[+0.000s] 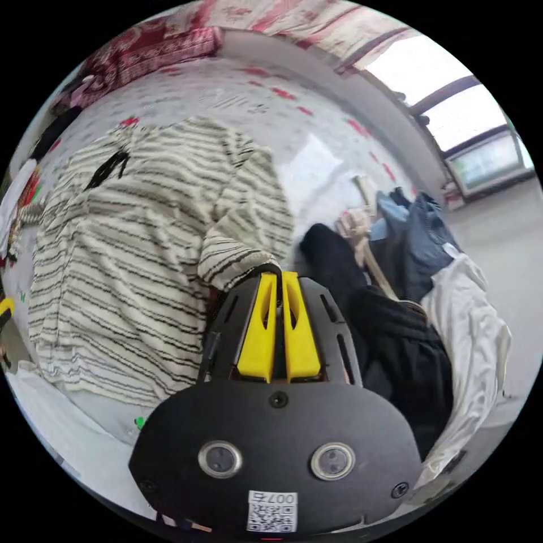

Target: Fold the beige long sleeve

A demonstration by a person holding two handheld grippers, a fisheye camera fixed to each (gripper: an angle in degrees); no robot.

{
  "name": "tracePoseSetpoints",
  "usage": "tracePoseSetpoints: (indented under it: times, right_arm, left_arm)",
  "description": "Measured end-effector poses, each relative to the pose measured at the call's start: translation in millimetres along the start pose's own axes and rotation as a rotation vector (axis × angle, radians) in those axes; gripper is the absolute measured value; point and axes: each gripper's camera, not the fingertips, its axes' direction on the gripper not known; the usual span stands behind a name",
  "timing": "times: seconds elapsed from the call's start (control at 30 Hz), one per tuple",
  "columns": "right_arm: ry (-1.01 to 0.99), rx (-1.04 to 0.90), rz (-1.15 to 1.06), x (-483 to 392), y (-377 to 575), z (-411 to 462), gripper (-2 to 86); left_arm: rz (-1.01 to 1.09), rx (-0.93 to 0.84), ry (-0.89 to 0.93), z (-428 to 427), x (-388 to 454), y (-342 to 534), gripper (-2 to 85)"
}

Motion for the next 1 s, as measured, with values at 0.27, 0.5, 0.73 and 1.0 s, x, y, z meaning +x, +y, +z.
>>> tracePoseSetpoints:
  times: [0.27, 0.5, 0.73, 1.0]
  right_arm:
    - [-0.354, 0.197, 0.035, 45, 97, -57, 4.4]
    - [-0.606, -0.16, -0.362, -89, 184, 9, 6.2]
    - [-0.42, -0.165, -0.486, -122, 189, -1, 0.9]
    - [-0.665, -0.111, -0.328, -56, 238, -35, 0.0]
  left_arm:
    - [0.099, -0.114, -0.002, 33, 45, 11, 8.4]
    - [0.21, -0.104, -0.168, 40, 87, 12, 2.2]
    - [0.121, -0.064, -0.199, 7, 58, 18, -0.9]
    - [-0.169, 0.112, -0.132, -76, -32, 110, -0.9]
